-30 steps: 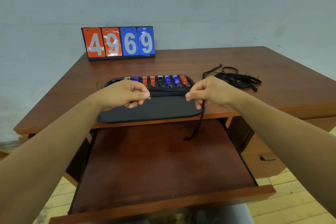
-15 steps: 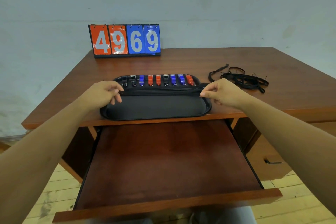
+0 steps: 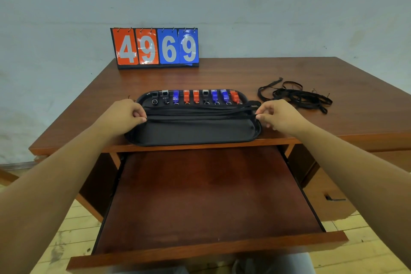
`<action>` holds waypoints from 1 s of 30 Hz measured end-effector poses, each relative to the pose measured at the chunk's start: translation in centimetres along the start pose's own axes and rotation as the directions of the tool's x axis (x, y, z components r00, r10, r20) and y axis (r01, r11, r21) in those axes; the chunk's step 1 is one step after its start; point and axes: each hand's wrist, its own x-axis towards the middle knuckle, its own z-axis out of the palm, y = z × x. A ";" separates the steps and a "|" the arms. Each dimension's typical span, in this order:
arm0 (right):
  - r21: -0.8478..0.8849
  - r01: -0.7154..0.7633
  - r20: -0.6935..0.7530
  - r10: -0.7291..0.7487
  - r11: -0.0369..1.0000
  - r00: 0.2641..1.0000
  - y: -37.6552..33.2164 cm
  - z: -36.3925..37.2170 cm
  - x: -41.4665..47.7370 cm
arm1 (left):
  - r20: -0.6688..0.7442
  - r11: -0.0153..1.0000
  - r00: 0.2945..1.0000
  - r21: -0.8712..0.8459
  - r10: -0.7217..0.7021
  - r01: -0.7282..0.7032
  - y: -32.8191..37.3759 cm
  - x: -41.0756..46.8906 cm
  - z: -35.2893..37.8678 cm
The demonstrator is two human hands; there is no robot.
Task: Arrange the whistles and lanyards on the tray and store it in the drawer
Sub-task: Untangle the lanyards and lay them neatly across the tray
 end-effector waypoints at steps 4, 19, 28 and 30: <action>0.007 -0.017 -0.051 0.018 1.000 0.999 0.5 0.4 0.6 | -0.041 0.999 0.999 0.032 -0.030 0.031 -0.4 0.6 0.3; 0.059 -0.033 -0.163 0.042 0.998 0.986 0.4 0.9 0.9 | -0.099 0.990 0.986 0.030 -0.132 0.136 0.6 0.9 0.0; -0.010 -0.132 -0.189 0.128 0.991 0.974 3.8 -3.6 -0.5 | -0.145 0.983 0.986 -0.156 0.079 -0.101 9.6 2.1 1.2; -0.062 -0.186 -0.139 0.176 0.981 0.974 5.1 -4.0 -0.9 | -0.133 0.965 0.978 -0.190 0.159 -0.183 13.2 2.4 2.2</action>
